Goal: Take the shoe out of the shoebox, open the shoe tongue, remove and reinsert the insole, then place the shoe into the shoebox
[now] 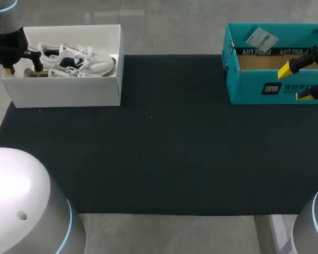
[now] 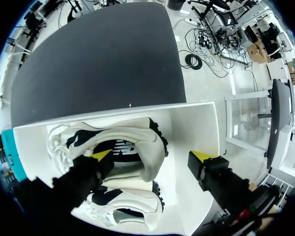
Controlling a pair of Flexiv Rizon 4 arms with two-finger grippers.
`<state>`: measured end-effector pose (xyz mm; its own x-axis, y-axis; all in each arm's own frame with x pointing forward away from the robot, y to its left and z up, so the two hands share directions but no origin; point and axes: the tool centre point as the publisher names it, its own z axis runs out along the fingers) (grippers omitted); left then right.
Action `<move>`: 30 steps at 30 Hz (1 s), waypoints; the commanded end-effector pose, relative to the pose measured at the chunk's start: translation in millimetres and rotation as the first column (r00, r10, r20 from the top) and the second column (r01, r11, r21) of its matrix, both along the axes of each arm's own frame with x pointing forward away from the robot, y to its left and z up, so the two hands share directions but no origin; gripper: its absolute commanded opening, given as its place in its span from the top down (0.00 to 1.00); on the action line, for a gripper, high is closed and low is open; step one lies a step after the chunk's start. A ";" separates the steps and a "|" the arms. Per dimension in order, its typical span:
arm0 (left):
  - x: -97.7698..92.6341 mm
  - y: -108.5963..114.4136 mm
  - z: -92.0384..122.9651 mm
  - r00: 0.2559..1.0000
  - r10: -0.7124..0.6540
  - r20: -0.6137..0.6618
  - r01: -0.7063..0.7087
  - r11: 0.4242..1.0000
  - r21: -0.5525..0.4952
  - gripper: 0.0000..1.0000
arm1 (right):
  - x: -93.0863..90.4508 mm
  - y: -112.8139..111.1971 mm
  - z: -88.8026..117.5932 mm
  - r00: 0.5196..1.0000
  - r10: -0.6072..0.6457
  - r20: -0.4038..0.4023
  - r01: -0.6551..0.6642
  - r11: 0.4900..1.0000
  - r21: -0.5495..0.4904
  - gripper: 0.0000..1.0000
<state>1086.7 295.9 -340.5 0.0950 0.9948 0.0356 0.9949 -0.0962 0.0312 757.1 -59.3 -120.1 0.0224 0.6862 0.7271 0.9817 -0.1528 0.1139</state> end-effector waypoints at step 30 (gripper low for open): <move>-1.3 6.7 -19.8 0.997 -0.037 0.072 0.039 0.999 -0.023 0.51 | 0.8 1.0 -0.4 1.000 -0.001 -0.002 0.001 1.000 -0.003 0.00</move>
